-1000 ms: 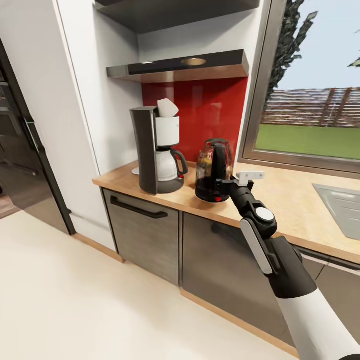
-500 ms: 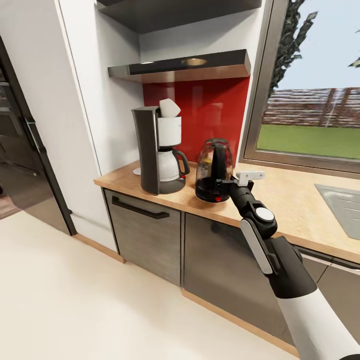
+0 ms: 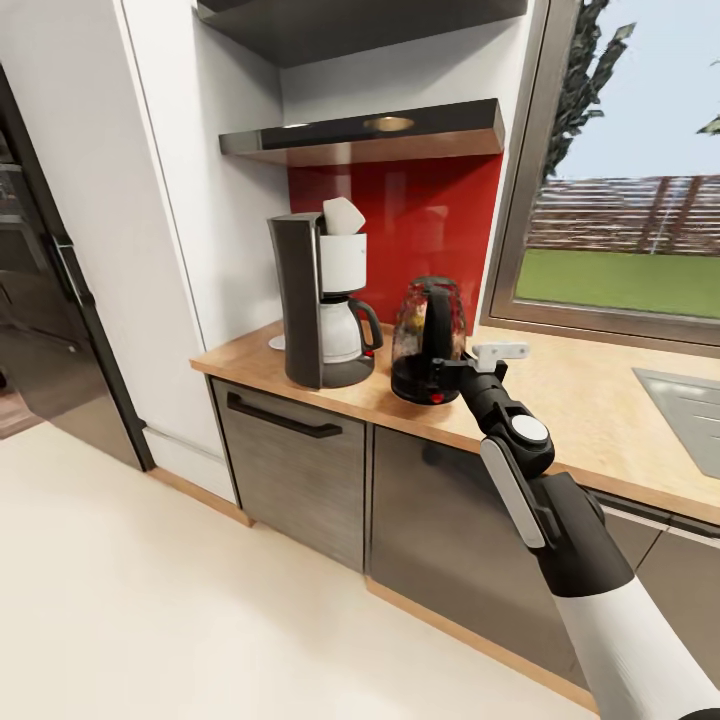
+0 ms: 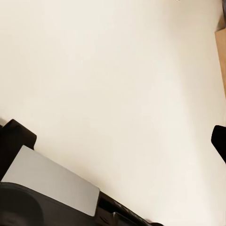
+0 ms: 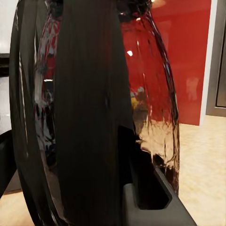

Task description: Set up a coffee station on the kitchen countertop: keep the coffee maker on the countertop, move the bottle of coffee from the kitchen shelf to the counter next to the coffee maker, place a paper coffee filter on top of the coffee maker, put the saucer next to the coffee maker with the coffee cup on the saucer, and place the electric kettle next to the coffee maker.

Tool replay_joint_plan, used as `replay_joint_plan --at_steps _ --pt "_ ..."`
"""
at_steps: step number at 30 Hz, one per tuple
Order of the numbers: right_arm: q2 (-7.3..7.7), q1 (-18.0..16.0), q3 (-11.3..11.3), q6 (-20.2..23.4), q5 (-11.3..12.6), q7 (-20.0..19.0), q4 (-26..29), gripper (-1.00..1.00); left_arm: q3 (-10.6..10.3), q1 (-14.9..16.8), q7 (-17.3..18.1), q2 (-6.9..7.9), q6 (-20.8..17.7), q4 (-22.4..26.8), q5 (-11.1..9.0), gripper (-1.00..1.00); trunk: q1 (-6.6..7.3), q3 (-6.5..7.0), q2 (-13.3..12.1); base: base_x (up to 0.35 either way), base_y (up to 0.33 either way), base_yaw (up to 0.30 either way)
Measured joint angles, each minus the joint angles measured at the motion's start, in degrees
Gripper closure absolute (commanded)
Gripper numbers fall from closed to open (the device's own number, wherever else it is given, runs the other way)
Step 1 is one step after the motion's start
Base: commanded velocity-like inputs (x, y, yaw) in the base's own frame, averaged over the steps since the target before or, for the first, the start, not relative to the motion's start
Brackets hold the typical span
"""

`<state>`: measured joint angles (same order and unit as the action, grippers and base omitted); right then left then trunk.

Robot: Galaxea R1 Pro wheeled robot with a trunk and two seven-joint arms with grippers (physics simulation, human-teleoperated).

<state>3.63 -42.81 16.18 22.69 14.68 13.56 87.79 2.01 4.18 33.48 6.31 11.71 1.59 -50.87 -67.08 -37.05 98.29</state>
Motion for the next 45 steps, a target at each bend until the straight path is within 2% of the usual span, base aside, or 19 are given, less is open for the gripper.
replay_joint_plan --at_steps 8,12,16,20,28,31,35,38,43,45 --pt "0.0 -0.01 0.0 0.0 0.0 0.0 0.0 1.0 0.0 0.0 0.12 0.27 0.08 0.0 0.0 -1.0 0.0 0.0 0.0 0.0 0.001 0.0" --pt "0.0 0.0 0.0 0.01 0.05 0.0 -0.01 1.0 0.0 0.0 0.14 0.28 0.07 0.0 0.0 -1.0 -0.87 -0.71 1.59 0.0 0.0 0.0" --pt "0.0 0.0 0.0 -0.06 0.0 0.03 0.0 1.0 0.0 0.0 0.14 0.28 0.06 0.01 0.0 -1.0 -0.88 -0.72 1.6 0.0 0.0 0.0" --pt "0.0 0.01 0.0 0.0 0.06 0.07 -0.02 1.0 -0.02 0.0 0.15 0.28 0.04 0.02 0.0 -1.0 -1.75 -1.43 3.19 0.0 0.0 0.0" --pt "0.0 0.01 0.0 0.02 0.0 0.04 0.0 1.0 0.0 0.0 0.15 0.28 0.04 0.03 0.0 -1.0 -1.76 -1.44 3.21 0.0 0.0 0.0" --pt "0.0 0.01 0.0 0.02 0.05 0.01 -0.01 1.0 0.0 0.0 0.15 0.28 0.04 0.02 0.0 -1.0 -2.41 -1.97 4.4 0.0 0.0 0.0" --pt "0.0 0.05 0.0 0.0 0.01 0.02 0.0 1.0 0.0 0.0 0.15 0.28 0.04 0.03 0.0 -1.0 -2.42 -1.98 4.41 0.0 0.0 0.0" --pt "0.0 0.08 0.0 -0.05 0.05 0.01 -0.01 1.0 0.0 0.0 0.15 0.28 0.04 0.02 0.0 -1.0 -3.07 -2.51 5.6 0.0 0.0 0.0" --pt "0.0 0.08 0.0 -0.08 0.0 0.0 0.0 1.0 0.0 0.0 0.15 0.28 0.04 0.01 0.0 -1.0 -3.08 -2.51 5.62 0.0 0.0 0.0" --pt "0.0 0.08 0.0 -0.09 0.06 0.0 -0.03 1.0 0.0 0.0 0.15 0.28 0.04 0.03 0.0 -1.0 -3.51 -2.87 6.4 0.0 0.0 0.0"
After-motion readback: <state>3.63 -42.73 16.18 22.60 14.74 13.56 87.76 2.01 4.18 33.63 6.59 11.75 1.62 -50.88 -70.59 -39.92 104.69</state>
